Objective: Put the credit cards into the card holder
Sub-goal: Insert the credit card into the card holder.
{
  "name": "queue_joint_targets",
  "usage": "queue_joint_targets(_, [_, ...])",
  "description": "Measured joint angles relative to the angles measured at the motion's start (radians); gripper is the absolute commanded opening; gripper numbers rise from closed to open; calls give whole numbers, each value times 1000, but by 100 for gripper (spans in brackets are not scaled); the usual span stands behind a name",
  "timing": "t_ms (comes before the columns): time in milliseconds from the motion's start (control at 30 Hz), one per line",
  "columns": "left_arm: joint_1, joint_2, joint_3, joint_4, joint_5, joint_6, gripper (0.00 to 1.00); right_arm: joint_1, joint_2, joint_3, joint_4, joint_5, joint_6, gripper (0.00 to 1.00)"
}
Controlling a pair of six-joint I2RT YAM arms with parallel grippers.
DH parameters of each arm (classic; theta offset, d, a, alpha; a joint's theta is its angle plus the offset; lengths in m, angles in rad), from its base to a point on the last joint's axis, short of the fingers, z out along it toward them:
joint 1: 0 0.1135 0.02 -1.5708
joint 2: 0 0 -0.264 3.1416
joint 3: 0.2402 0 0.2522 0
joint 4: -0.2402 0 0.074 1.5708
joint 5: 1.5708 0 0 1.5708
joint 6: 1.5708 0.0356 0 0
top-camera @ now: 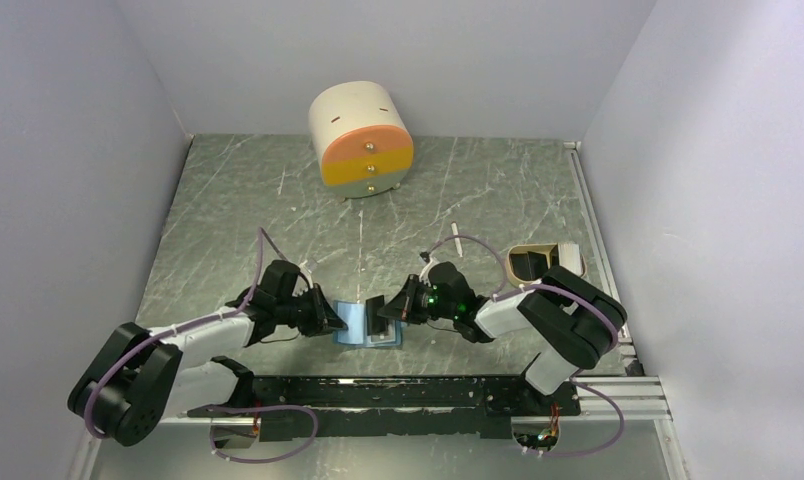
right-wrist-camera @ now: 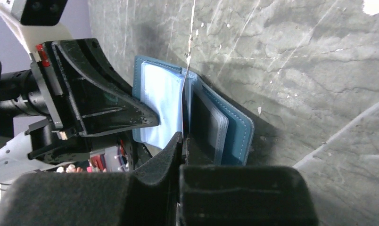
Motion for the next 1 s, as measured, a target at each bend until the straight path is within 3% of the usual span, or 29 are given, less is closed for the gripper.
queue_joint_targets(267, [0, 29, 10, 6, -3, 5, 9, 3, -1, -6, 11, -42, 20, 0])
queue_joint_targets(533, [3, 144, -2, 165, 66, -79, 14, 2, -64, -25, -43, -35, 23, 0])
queue_joint_targets(700, [3, 127, -17, 194, 77, -105, 17, 3, -85, -55, -50, -18, 40, 5])
queue_joint_targets(1000, [3, 110, -41, 221, 79, -117, 19, 5, -51, -102, 65, -3, 99, 0])
